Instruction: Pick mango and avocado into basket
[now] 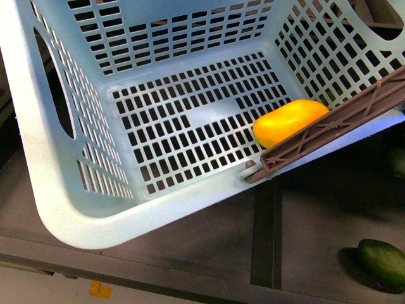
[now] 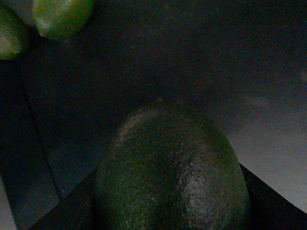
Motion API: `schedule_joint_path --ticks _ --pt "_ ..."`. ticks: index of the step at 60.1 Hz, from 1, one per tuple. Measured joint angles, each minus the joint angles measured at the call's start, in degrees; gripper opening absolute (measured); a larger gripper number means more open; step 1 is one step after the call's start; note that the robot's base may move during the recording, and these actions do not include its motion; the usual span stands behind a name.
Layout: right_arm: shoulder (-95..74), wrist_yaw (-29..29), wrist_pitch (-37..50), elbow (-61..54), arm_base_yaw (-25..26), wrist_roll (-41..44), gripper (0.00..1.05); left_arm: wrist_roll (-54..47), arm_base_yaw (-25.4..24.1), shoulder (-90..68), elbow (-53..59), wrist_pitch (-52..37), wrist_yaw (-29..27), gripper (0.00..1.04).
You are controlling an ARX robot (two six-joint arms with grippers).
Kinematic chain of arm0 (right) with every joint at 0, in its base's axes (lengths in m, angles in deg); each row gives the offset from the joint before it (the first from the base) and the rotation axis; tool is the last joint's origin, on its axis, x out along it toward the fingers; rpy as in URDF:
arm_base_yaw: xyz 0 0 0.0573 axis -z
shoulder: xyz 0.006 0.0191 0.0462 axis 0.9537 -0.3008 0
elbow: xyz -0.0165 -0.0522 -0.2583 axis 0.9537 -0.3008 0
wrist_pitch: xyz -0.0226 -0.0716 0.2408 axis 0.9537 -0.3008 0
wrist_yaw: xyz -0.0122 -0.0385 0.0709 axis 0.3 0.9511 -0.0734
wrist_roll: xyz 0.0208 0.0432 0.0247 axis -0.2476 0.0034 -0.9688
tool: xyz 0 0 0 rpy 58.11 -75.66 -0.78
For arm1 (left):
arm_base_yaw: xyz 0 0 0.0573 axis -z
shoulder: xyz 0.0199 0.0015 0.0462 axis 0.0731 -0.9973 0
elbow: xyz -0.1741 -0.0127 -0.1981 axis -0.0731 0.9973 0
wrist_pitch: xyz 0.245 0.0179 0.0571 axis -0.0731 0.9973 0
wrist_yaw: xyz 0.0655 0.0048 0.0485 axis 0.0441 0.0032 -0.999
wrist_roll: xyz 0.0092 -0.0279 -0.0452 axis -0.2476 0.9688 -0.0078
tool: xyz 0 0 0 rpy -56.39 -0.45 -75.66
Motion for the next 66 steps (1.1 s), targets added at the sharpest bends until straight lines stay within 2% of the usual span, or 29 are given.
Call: schedule_joint_path --ticks 16,27,34,42,52,66 --pt "21.5 -8.3 -3.6 -15.1 7.7 10.5 0.58 0.0 0.0 0.0 0.0 0.0 0.0 0.15" --pt "39.7 -14.6 -10.4 -19.7 10.0 14.3 0.58 0.0 0.0 0.0 0.0 0.0 0.1 0.15" --pt "49.2 -16.5 -13.6 -20.8 9.4 14.3 0.57 0.0 0.0 0.0 0.0 0.0 0.0 0.15" --pt "58.7 -16.8 -16.5 -22.6 5.2 13.3 0.57 0.0 0.0 0.0 0.0 0.0 -0.2 0.15" --pt "66.1 -13.3 -16.8 -23.7 -4.6 11.5 0.57 0.0 0.0 0.0 0.0 0.0 0.0 0.15" --pt "61.9 0.1 -4.3 -24.2 -20.5 11.5 0.57 0.0 0.0 0.0 0.0 0.0 0.0 0.15"
